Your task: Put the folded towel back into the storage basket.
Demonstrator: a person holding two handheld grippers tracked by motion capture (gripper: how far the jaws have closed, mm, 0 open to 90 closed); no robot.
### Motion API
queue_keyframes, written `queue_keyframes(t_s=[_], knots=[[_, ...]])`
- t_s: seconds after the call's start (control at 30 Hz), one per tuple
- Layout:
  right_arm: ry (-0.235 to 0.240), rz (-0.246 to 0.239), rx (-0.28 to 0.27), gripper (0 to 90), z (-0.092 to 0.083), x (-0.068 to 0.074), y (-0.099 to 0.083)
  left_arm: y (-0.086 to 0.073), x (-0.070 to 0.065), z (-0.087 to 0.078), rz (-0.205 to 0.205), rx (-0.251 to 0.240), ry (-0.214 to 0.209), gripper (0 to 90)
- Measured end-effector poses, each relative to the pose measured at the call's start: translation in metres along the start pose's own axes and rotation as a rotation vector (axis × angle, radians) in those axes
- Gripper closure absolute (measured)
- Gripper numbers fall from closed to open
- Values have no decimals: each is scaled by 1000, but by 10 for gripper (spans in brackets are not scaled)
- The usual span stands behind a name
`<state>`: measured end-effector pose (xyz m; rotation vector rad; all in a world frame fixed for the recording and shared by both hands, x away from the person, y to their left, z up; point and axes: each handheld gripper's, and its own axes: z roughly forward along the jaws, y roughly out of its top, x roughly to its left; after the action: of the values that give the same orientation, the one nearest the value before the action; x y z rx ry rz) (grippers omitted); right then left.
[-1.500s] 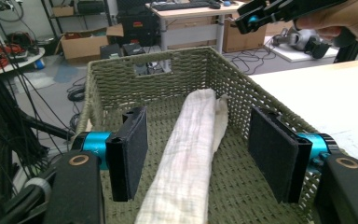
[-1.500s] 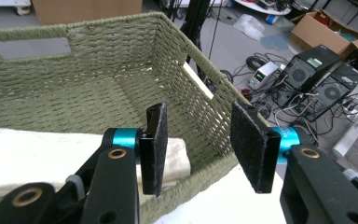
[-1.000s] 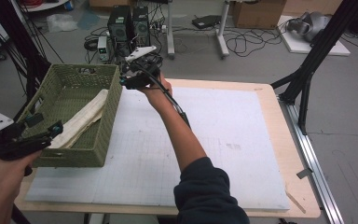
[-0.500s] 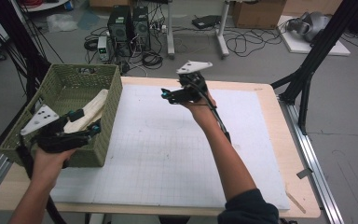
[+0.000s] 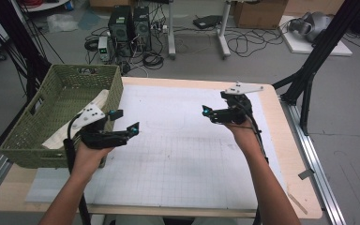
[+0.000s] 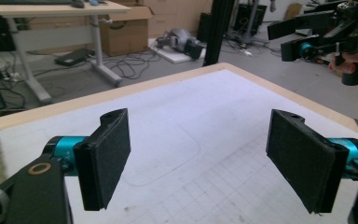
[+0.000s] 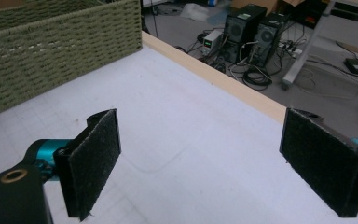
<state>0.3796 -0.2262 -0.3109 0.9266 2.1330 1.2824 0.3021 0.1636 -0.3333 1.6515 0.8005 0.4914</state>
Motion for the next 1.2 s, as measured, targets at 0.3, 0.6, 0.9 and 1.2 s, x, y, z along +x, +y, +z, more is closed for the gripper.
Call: queue_keyframes(t_s=[0.3,0.6,0.9,1.2], knots=[[-56,27,-9,112,-40,2,-49,-20,-20,32,8,29,-53,222],[-113,59,-14,111,-70,11,-99,-48,-32,44,12,46,-84,222],[-135,48,15,111,-75,24,-131,-68,-35,47,25,56,-95,223],[-130,60,22,111,-69,23,-138,-74,-33,45,23,71,-85,224]])
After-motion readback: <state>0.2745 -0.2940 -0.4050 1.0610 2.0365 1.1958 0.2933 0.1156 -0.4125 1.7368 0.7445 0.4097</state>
